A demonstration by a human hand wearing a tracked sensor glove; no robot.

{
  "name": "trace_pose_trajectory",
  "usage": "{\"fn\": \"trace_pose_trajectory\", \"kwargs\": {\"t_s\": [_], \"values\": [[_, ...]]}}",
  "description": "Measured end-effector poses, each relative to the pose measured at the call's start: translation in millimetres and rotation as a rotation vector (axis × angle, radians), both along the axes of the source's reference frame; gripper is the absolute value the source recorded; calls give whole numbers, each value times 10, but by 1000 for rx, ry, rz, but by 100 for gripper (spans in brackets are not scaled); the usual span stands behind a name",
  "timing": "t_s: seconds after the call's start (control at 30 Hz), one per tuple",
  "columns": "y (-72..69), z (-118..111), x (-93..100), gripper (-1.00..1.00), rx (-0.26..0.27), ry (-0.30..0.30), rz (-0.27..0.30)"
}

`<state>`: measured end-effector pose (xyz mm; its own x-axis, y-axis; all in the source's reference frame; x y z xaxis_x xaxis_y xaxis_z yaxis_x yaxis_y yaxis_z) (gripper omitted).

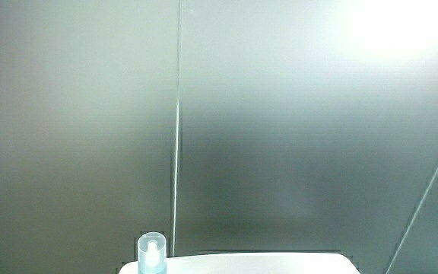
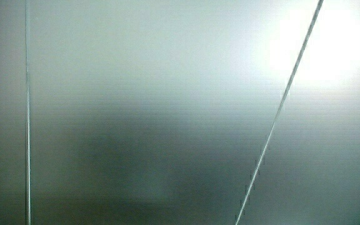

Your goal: Pick cleaning spray

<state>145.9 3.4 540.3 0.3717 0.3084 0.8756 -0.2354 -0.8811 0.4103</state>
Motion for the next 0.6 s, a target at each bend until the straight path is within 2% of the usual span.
{"fn": "trace_pose_trajectory", "kwargs": {"t_s": [0.2, 0.37, 0.4, 0.47, 0.57, 0.6], "values": [[-173, -79, -292, 0, -27, -173, 15], [-326, 123, -456, 0, 49, -80, -59], [-351, 129, -479, 0, 75, -71, -70], [-394, 187, -504, 0, 87, -64, -76], [-467, 234, -561, 0, 74, -72, -75], [-497, 237, -587, 0, 122, -134, -69]]}}
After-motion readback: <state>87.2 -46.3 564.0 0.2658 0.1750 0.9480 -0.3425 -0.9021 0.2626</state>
